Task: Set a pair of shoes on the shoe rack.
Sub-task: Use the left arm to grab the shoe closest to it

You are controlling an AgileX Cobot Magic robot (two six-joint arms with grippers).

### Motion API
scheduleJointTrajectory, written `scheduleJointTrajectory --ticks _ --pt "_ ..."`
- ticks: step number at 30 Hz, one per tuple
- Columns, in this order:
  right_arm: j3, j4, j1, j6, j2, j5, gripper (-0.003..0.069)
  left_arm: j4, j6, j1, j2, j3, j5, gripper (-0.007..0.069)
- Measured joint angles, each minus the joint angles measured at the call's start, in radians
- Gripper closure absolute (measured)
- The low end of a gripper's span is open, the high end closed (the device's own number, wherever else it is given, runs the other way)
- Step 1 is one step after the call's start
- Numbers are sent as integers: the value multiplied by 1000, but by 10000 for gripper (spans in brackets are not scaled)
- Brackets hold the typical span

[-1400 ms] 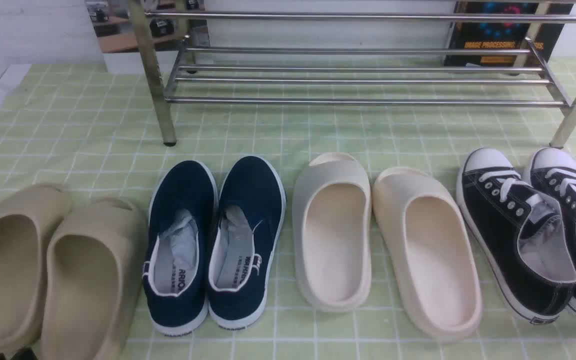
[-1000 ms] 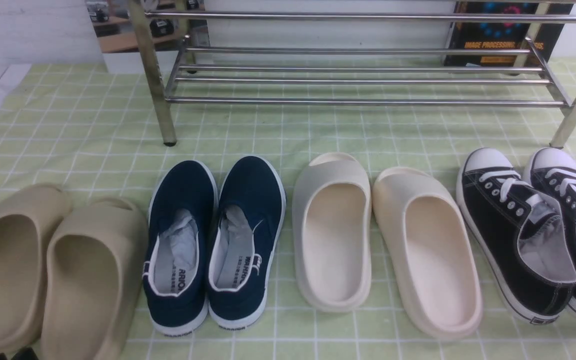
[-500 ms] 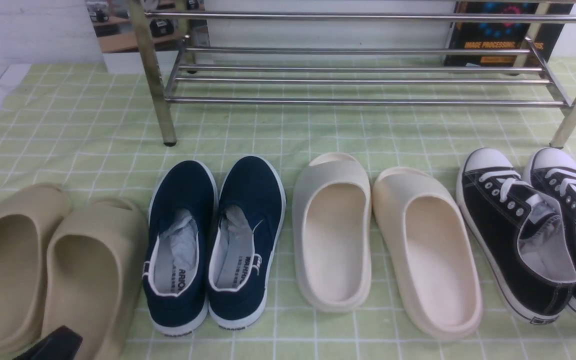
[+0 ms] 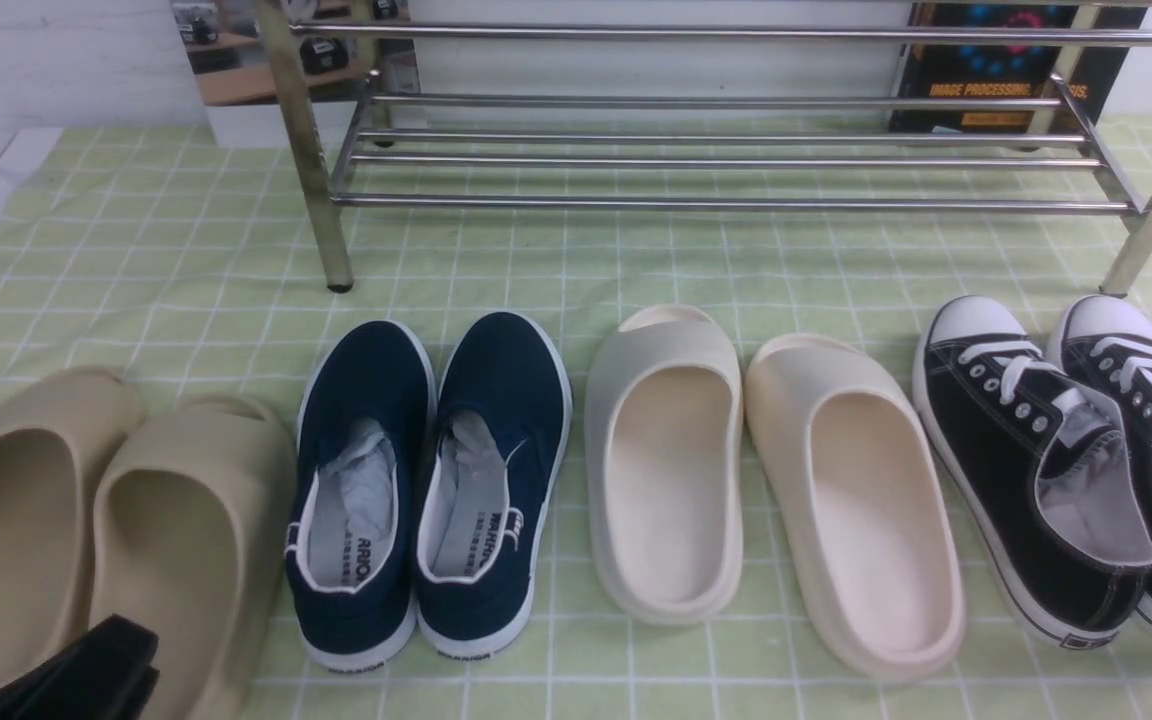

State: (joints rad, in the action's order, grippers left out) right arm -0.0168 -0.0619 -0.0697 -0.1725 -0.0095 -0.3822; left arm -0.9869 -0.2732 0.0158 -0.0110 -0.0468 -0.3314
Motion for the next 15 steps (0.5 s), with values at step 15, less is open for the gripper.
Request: scheduleJointTrajectory --ticks 15 --pt "0 0 0 0 0 0 419 908 -1 0 537 -657 -636 638"
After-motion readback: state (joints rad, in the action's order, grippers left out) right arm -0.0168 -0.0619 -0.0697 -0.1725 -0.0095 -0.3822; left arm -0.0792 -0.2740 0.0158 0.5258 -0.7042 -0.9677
